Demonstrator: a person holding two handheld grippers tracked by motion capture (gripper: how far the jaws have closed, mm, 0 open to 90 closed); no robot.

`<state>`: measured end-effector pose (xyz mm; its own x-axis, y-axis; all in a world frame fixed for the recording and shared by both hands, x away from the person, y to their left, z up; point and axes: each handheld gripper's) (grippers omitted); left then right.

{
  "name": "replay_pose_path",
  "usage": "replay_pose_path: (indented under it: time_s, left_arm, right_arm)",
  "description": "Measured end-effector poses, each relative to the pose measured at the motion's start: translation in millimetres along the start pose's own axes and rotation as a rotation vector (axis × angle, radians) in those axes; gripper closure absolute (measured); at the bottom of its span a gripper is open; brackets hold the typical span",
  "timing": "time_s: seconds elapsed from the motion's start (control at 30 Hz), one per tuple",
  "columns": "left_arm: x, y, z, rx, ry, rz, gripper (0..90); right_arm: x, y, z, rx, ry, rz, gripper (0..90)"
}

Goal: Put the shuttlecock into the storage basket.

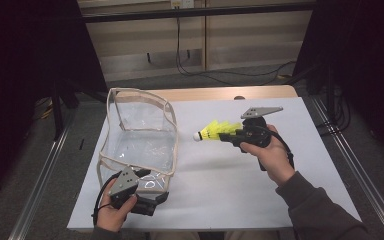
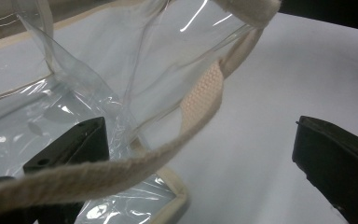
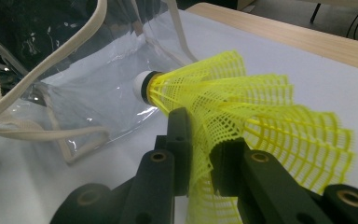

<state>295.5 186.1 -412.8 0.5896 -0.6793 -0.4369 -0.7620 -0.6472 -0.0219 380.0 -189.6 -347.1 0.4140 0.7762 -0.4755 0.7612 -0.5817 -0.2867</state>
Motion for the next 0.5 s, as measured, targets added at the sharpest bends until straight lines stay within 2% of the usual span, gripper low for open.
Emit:
replay_pose_path:
  time_s: [0.5]
  left_arm:
    - [-0.3,-0.3,0.2,-0.002,0.002,0.003,3.6]
  right_arm:
    - [-10.0,-8.5,-23.0,-0.036,0.014,0.025,79.8]
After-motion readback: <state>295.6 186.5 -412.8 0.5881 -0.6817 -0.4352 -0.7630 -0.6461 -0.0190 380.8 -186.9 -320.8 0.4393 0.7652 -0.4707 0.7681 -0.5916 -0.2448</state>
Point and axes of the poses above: each handheld gripper's, and its own axes: x roughly forward along the jaws, z roughly out of its underside, y roughly to its right, and after that the axes turned 9 degrees about -z, right-handed
